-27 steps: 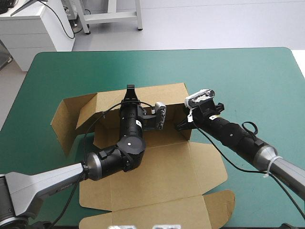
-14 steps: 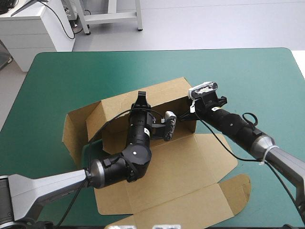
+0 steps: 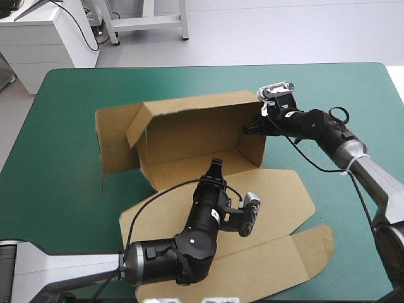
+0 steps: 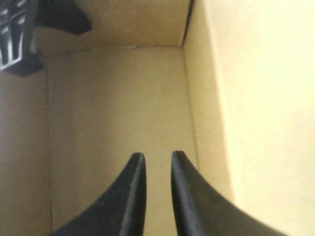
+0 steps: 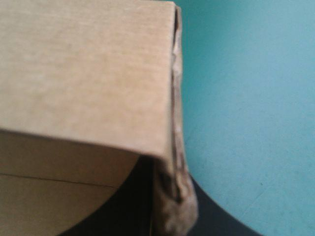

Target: Fold the box

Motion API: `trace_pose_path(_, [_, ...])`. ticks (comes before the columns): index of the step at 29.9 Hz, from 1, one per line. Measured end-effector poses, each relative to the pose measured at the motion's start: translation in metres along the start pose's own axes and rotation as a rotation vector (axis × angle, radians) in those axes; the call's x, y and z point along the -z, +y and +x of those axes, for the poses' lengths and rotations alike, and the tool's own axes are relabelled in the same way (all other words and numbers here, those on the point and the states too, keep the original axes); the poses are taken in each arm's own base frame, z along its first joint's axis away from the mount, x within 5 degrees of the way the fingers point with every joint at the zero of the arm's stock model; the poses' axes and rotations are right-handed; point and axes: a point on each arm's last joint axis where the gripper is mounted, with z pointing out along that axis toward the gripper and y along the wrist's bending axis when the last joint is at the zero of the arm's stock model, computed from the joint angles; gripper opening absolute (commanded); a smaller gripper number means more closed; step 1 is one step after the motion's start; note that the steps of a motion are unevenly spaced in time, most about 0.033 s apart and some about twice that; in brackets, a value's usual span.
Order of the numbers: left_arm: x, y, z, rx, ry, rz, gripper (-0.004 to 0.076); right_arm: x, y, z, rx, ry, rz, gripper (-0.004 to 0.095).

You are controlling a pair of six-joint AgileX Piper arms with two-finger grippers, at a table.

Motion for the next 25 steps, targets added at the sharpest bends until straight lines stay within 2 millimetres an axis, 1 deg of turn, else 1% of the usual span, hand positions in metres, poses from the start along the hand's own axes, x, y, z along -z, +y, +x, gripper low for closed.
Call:
trace_pose_path(2, [0.004,-0.005,-0.004,-0.019,-0.015,0.034,0.0000,-0.002,-0.002,-0.003,-0.037,0.012,0.012,-0.0015])
trace_pose_path(3, [0.006,-0.008,-0.006,-0.028,-0.023,0.050,-0.0006,-0.003,-0.003,-0.005,-0.043,0.018,0.016,-0.0015])
trace_pose_path(9, [0.008,-0.013,-0.007,-0.052,-0.037,0.108,-0.0006,-0.006,-0.004,-0.013,-0.057,0.064,0.026,-0.0015])
trace_pose_path(12, [0.010,-0.007,-0.001,0.000,-0.068,0.213,-0.0006,-0.007,-0.005,-0.013,-0.062,0.079,0.028,-0.0015])
trace_pose_path(14, [0.011,0.005,0.006,0.073,-0.090,0.322,-0.0006,-0.007,-0.005,-0.013,-0.063,0.084,0.032,-0.0015])
trace_pose_path(18, [0.008,0.039,0.033,0.212,-0.124,0.542,-0.0006,-0.006,-0.005,-0.013,-0.079,0.093,0.038,-0.0015])
trace_pose_path(20, [0.004,0.055,0.048,0.261,-0.129,0.605,-0.0006,-0.006,-0.006,-0.013,-0.078,0.100,0.041,-0.0015])
trace_pose_path(22, [0.003,0.074,0.063,0.333,-0.149,0.647,-0.0006,-0.006,-0.006,-0.012,-0.084,0.105,0.047,-0.0015])
trace_pose_path(25, [0.008,0.104,0.084,0.441,-0.195,0.662,-0.0006,-0.006,-0.007,-0.012,-0.095,0.112,0.056,-0.0015])
